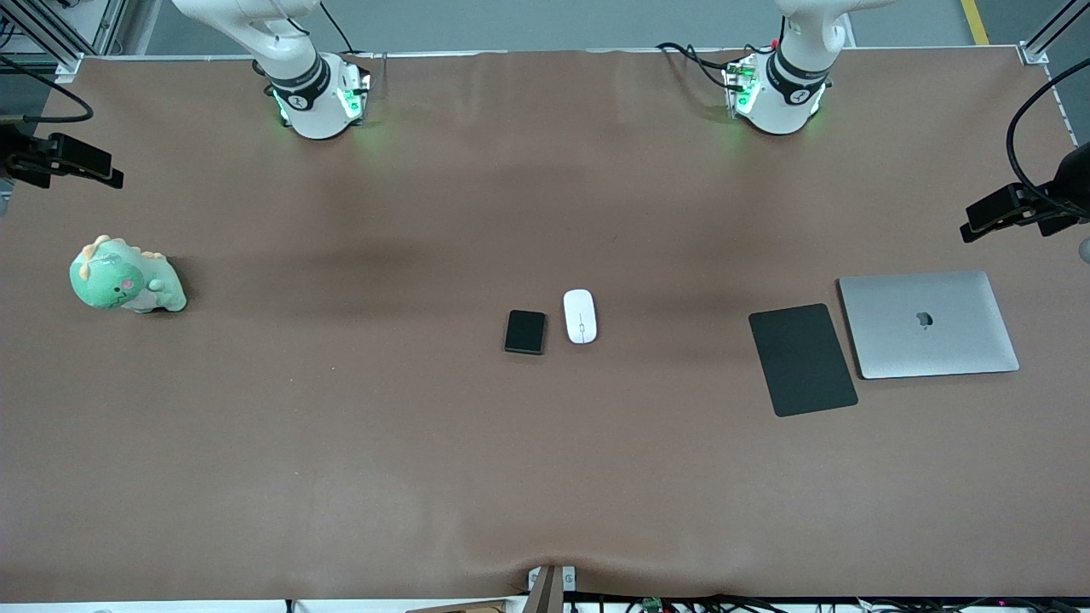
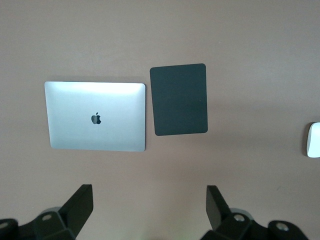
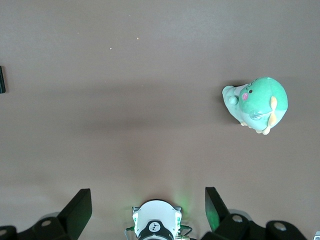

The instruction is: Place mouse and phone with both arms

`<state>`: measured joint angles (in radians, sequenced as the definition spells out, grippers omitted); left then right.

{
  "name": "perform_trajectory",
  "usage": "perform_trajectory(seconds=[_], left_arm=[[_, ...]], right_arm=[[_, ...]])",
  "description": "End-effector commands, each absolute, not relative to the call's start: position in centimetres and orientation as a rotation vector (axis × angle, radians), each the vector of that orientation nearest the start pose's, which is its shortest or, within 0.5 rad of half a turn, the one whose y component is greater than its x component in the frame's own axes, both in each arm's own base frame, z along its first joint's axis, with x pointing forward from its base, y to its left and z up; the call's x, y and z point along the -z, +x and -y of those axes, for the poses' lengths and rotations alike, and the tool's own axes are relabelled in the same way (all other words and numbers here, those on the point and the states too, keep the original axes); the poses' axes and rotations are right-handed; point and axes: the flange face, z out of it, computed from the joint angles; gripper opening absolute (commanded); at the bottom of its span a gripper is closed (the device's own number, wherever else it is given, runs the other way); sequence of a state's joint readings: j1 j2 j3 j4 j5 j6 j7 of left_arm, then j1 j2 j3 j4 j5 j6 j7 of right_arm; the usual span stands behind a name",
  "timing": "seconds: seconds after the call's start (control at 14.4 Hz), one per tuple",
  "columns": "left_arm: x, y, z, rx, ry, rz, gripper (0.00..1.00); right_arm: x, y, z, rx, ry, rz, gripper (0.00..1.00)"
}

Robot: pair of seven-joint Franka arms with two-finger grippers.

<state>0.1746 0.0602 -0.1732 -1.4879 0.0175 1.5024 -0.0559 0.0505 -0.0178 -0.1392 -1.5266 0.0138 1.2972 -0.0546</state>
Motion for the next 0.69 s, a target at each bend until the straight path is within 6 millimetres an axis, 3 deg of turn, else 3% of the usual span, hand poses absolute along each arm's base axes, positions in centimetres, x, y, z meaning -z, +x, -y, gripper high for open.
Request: perform_trajectory(seconds=[0.0,0.14,0.28,0.48,0.62], left_arm=[[-62.9,56.9,0.0,-0.069,-3.115,0.026,1.0],[-61.7,57.6,2.2,-0.089,-3.121,-0.023,1.0],[-59.3,59.1,6.5,-0.094,-3.127,-0.12,1.0],[-54.5,61.1,15.0,-0.062,-3.149,-0.166,1.0],[-50.2,61.7,21.3,-0.064,-3.16,-0.15,1.0]], right_arm=[[-63.7,51.9,4.3,-0.339,-3.097,-0.044,1.0],[-63.6,51.9,4.3,-0.339,-3.097,-0.044,1.0],[-62.0,52.7,3.9,-0.388,-3.091,-0.021,1.0],[-61.0,53.3,3.5,-0.424,-3.088,-0.01,1.0],[-59.8,53.6,3.7,-0.488,-3.081,-0.014,1.0]])
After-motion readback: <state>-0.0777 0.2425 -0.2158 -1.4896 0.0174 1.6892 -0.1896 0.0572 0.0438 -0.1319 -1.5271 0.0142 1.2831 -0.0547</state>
